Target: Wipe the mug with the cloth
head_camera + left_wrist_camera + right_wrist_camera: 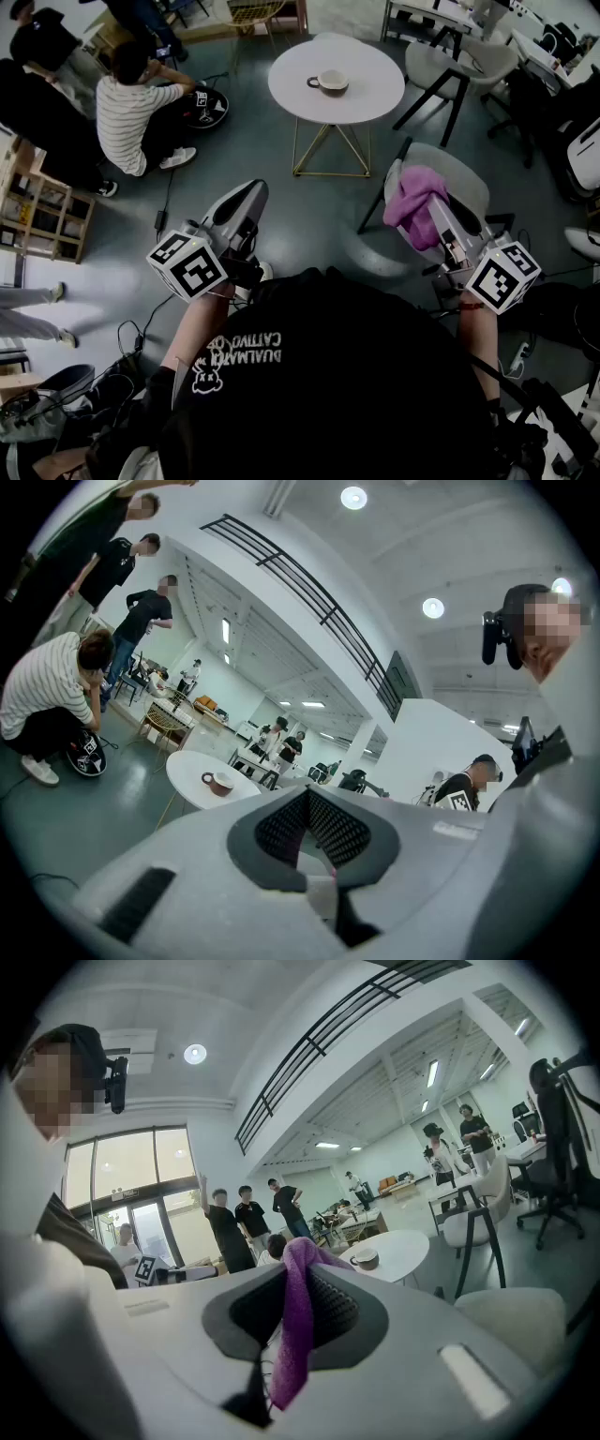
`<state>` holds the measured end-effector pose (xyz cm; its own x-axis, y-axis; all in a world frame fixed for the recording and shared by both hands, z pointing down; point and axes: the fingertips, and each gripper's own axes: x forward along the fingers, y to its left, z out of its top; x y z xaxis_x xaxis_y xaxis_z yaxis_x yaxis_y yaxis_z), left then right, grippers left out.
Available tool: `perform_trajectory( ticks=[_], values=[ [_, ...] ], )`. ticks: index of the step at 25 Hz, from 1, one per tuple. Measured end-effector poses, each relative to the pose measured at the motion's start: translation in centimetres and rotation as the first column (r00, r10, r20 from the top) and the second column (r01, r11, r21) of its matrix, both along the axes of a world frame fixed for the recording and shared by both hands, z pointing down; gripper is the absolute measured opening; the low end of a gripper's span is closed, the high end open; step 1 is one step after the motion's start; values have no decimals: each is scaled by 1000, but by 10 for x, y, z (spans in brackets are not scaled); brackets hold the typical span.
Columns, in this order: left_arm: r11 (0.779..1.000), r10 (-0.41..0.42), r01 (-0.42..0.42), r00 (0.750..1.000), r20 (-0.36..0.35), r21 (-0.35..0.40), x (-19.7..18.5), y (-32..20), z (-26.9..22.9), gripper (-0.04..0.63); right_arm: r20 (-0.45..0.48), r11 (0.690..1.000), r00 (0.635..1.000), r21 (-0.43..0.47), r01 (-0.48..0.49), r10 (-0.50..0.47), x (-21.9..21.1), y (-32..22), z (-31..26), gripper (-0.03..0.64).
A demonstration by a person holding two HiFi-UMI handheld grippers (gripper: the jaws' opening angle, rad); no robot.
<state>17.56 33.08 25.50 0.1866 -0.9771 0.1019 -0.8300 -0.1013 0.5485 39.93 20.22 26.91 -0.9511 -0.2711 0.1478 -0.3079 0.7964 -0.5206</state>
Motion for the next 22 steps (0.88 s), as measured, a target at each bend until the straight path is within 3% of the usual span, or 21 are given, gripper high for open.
perform_trajectory(
  ticks=[17, 22],
  values=[
    [1000, -8, 9, 1000, 7, -12, 0, -2, 3, -3, -15, 1000, 1000, -16, 0, 0, 3, -3, 8, 58],
    [999, -9, 10, 999, 52, -35, 2, 0, 9, -3, -52, 999, 999, -49, 13, -15, 4, -2, 21, 58]
  ],
)
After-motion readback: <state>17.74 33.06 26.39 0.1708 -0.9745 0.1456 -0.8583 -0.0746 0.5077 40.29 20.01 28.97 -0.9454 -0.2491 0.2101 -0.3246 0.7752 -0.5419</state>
